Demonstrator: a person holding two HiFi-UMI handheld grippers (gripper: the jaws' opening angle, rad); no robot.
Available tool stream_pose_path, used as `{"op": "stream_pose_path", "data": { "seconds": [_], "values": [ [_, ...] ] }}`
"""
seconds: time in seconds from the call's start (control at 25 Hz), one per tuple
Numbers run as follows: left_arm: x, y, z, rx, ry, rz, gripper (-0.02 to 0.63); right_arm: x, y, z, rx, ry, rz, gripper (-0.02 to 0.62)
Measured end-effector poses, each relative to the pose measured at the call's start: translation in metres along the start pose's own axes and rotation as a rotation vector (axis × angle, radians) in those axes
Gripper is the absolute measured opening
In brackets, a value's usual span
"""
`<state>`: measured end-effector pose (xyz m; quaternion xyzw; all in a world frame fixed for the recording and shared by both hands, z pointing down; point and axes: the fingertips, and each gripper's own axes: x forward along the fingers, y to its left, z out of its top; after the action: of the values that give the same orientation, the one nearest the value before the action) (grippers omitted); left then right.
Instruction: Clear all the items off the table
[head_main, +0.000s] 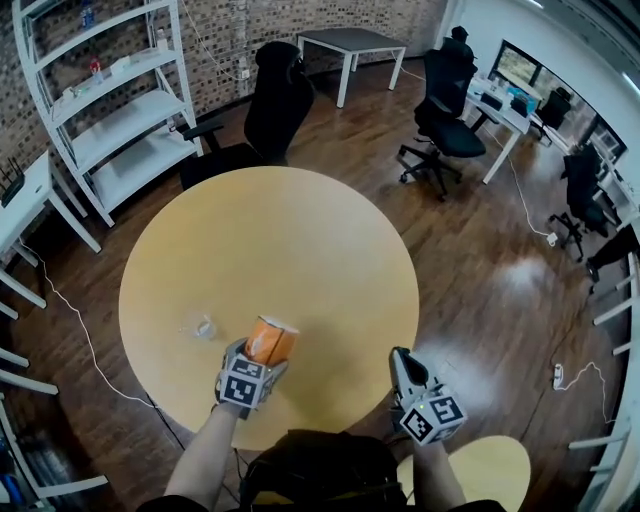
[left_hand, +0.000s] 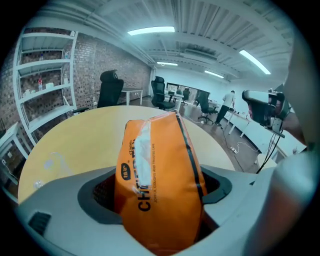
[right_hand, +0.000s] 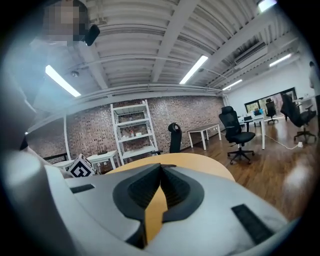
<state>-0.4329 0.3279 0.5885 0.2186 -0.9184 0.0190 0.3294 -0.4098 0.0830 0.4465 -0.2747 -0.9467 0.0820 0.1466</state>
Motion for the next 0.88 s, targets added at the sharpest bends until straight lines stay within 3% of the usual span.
{"op": "stream_pose_path", "data": {
  "seconds": [0.2, 0.36, 0.48, 0.72, 0.88],
  "values": [
    [0.046, -0.003, -0.007, -0.006, 0.087, 0.01, 0.436, -0.007, -0.051, -0.017, 0.057, 0.039, -0.075, 0.005],
    [0.061, 0.002, -0.011, 0.026, 0.141, 0.024, 0.437, -0.011, -0.062, -0.025, 0.119, 0.064, -0.102, 0.005],
    [0.079, -0.002, -0.016, 0.08, 0.191, 0.041, 0.437, -0.007, -0.072, -0.031, 0.141, 0.081, -0.097, 0.005],
    [0.101, -0.022, -0.019, 0.293, 0.257, 0.093, 0.446, -0.002, -0.089, -0.043, 0.181, 0.102, -0.091, 0.005],
    [0.1, -0.022, -0.018, 0.297, 0.269, 0.087, 0.456, 0.006, -0.085, -0.043, 0.181, 0.116, -0.079, 0.005]
  ]
}}
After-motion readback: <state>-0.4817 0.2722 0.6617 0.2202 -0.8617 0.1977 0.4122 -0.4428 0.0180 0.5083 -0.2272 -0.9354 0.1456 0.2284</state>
